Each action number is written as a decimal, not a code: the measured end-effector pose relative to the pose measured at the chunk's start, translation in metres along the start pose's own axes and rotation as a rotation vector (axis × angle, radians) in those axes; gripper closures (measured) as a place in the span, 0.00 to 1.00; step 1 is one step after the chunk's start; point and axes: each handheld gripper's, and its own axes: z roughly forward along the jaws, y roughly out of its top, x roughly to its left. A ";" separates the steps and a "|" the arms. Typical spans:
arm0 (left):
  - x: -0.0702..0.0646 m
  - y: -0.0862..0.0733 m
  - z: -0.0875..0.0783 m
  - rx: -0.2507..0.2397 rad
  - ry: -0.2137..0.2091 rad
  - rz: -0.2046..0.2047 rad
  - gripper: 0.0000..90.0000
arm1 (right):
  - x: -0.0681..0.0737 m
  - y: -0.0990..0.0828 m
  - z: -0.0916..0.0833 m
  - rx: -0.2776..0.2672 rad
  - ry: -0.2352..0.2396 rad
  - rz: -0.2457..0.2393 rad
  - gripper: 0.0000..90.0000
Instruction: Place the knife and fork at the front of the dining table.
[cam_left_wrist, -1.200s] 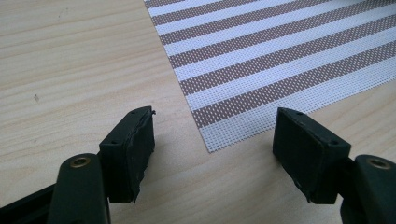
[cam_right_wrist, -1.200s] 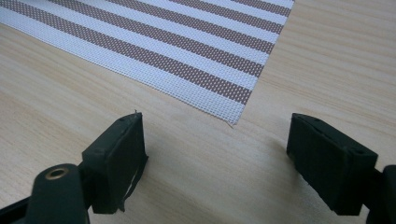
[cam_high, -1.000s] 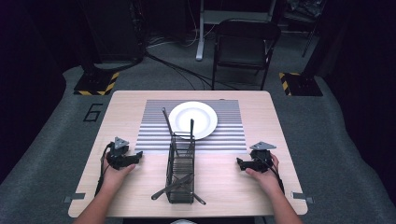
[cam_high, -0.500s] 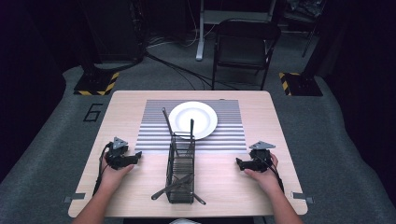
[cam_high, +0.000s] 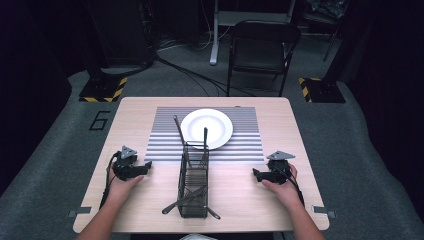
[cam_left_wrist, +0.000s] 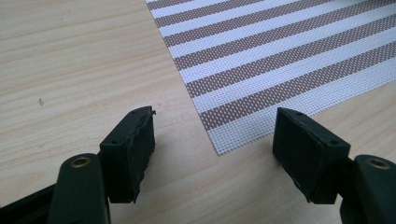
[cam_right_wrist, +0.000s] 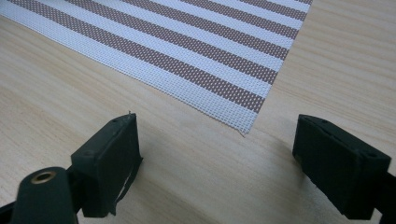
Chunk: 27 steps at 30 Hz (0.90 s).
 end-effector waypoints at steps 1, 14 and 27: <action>0.000 0.000 0.000 0.000 0.000 0.000 0.33 | 0.000 0.000 0.000 0.000 0.000 0.000 0.16; -0.002 -0.001 0.001 -0.009 0.014 -0.003 0.33 | 0.006 0.003 -0.004 -0.004 -0.006 0.007 0.45; -0.003 -0.002 -0.001 -0.012 0.010 -0.002 0.33 | 0.016 0.025 -0.029 -0.018 0.051 0.045 0.56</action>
